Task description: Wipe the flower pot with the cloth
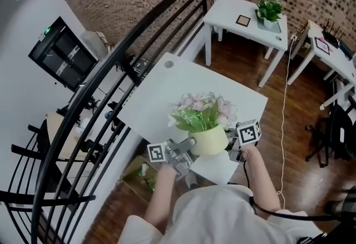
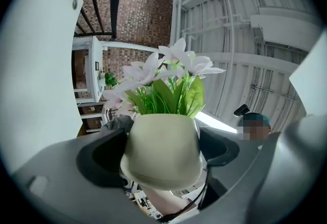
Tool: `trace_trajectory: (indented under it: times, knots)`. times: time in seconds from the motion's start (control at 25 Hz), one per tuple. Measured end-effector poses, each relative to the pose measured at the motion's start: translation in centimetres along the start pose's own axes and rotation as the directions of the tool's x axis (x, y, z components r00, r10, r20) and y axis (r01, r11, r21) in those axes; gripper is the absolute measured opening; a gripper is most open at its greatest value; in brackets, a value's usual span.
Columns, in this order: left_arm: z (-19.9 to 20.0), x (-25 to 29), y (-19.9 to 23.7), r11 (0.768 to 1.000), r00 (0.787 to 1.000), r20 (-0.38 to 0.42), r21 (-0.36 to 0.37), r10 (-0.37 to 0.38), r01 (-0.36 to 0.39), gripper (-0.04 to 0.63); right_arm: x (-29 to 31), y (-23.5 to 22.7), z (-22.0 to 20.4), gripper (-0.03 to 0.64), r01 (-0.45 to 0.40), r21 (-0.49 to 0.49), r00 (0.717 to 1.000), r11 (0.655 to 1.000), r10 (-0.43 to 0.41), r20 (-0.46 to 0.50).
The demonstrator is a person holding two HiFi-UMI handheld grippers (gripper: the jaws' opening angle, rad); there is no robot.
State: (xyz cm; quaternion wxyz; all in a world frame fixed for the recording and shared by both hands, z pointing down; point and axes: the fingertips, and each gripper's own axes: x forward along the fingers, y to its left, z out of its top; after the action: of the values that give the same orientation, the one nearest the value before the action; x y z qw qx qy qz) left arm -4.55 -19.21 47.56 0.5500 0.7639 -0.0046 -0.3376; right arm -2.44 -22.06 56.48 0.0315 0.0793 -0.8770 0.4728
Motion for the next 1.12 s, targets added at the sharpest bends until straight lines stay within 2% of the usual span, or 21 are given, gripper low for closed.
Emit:
trace_trajectory:
  times: [0.36,0.68,0.84,1.12]
  knots:
    - [0.2,0.5,0.1,0.999,0.999,0.039,-0.023,-0.021,0.022,0.474,0.4,-0.6,-0.9,0.009,0.026,0.003,0.999,1.0,-0.026,-0.019]
    - [0.9,0.2,0.2,0.99,0.98,0.188,-0.106,-0.069,0.09,0.469,-0.1,-0.9,-1.2,0.009,0.011,0.03,1.0,0.999,-0.01,-0.009]
    - [1.5,0.0,0.3,0.989,0.968,0.24,-0.106,-0.075,0.103,0.469,-1.0,-1.0,-0.6,0.009,-0.021,0.05,0.999,0.999,0.019,0.045]
    - [3.6,-1.5,1.1,0.992,0.942,0.331,-0.086,-0.057,0.09,0.469,-6.3,-2.2,2.0,0.009,0.149,-0.029,0.984,0.988,-0.146,0.1]
